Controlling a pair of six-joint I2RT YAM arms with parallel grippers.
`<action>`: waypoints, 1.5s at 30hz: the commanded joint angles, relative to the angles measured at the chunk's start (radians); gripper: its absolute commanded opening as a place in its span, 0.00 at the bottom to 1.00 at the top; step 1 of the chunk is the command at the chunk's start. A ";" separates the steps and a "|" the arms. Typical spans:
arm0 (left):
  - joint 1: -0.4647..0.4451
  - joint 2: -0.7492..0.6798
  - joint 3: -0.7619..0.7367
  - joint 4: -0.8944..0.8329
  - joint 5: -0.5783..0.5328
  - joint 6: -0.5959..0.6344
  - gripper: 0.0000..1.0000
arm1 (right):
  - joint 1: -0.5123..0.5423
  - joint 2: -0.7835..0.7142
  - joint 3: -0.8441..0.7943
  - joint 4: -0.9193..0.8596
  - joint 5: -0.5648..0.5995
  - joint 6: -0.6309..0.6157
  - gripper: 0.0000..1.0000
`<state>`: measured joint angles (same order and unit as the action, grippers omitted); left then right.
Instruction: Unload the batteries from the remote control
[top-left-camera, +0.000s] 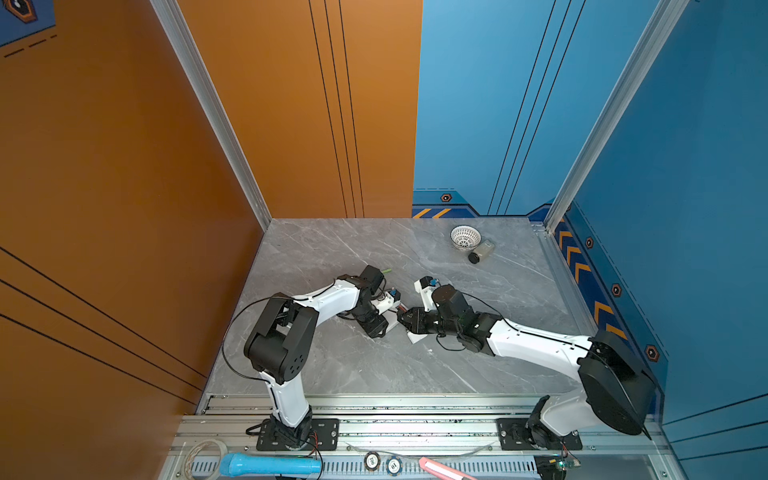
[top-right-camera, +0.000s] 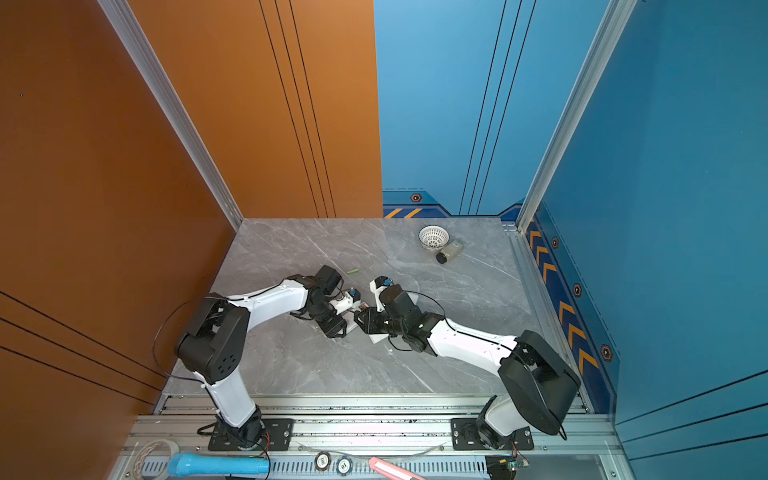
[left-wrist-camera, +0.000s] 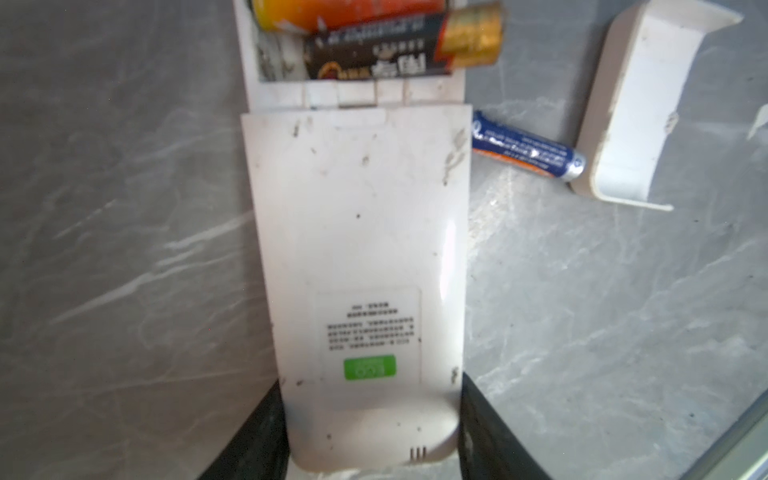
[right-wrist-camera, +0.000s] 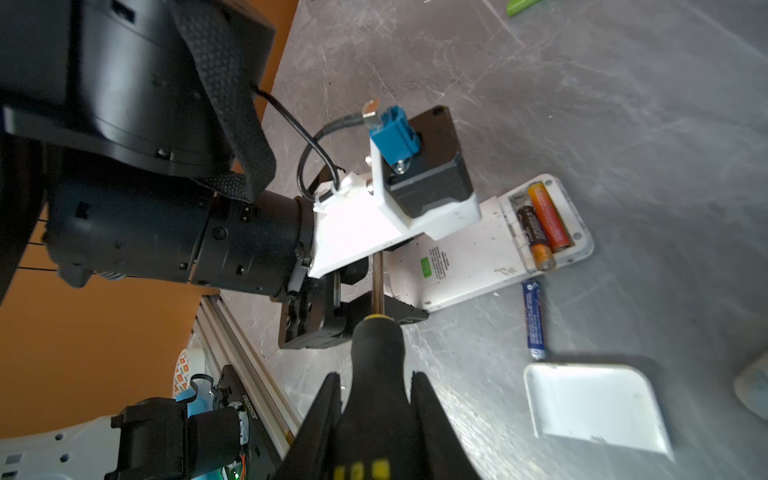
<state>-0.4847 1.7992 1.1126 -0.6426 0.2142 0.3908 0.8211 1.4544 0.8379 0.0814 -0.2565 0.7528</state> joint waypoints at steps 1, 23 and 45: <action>-0.026 0.081 -0.051 -0.019 0.047 0.020 0.00 | -0.008 -0.033 0.065 -0.200 0.041 -0.062 0.00; -0.086 0.048 -0.076 0.036 -0.085 0.021 0.00 | -0.075 0.032 0.151 -0.380 0.067 -0.064 0.00; -0.107 -0.011 -0.099 0.090 -0.240 0.045 0.00 | -0.106 0.163 0.280 -0.506 0.066 -0.089 0.00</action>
<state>-0.5755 1.7557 1.0534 -0.5632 0.0265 0.3969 0.7269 1.5780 1.0927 -0.4061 -0.2279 0.6762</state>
